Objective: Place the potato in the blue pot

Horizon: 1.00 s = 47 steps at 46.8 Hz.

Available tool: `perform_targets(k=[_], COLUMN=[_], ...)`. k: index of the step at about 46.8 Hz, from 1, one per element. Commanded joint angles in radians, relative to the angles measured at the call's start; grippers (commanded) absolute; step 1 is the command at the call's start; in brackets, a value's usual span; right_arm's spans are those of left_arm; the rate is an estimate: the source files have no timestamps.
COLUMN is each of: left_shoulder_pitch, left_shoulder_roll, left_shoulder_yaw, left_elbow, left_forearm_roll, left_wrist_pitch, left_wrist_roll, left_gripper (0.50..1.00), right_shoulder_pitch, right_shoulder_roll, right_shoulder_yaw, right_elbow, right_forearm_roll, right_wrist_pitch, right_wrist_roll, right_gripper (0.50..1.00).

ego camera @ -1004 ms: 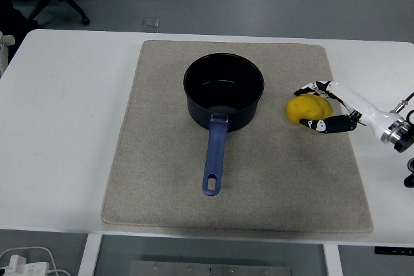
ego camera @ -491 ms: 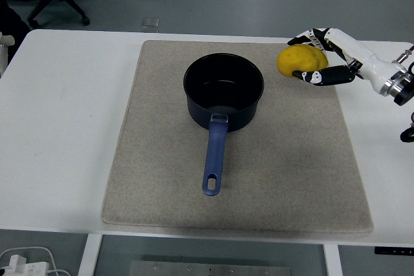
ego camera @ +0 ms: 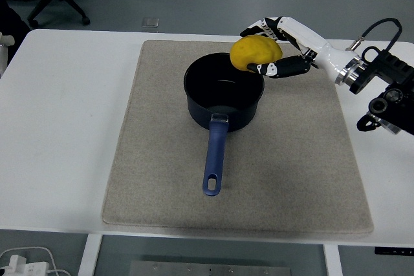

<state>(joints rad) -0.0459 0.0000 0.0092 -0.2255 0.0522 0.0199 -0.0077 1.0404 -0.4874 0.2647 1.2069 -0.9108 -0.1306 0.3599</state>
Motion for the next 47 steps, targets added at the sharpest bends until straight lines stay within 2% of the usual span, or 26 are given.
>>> perform_targets(k=[1,7,23,32,47], left_shoulder_pitch=[0.000,0.000,0.000,0.000,0.000], left_shoulder_roll=[0.000,0.000,0.000,0.000,0.000], left_shoulder_yaw=[0.000,0.000,-0.002,-0.002,-0.002], left_elbow=[0.000,0.000,-0.009,-0.012,-0.020], left_forearm_roll=[0.000,0.000,-0.002,0.000,-0.002], left_wrist_pitch=[0.000,0.000,0.000,0.000,0.000], left_wrist_roll=[0.000,0.000,0.000,0.000,0.000], left_gripper=[0.996,0.996,0.996,0.996,0.996], right_shoulder_pitch=[-0.002,-0.003,0.039,0.044,0.063], right_shoulder_roll=[0.039,0.084,0.231,0.312,0.331], right_shoulder_yaw=[-0.024,-0.041,-0.045,-0.093,-0.097], right_elbow=[-0.003,-0.016,-0.145,-0.240,-0.339], right_forearm_roll=[-0.003,-0.005,0.000,-0.003,-0.016], right_wrist_pitch=[-0.001,-0.006,-0.006,-0.004,0.008], right_wrist_roll=[-0.004,-0.013,-0.013,-0.012,-0.003], right_gripper=[0.500,0.500,0.500,0.500,0.500])
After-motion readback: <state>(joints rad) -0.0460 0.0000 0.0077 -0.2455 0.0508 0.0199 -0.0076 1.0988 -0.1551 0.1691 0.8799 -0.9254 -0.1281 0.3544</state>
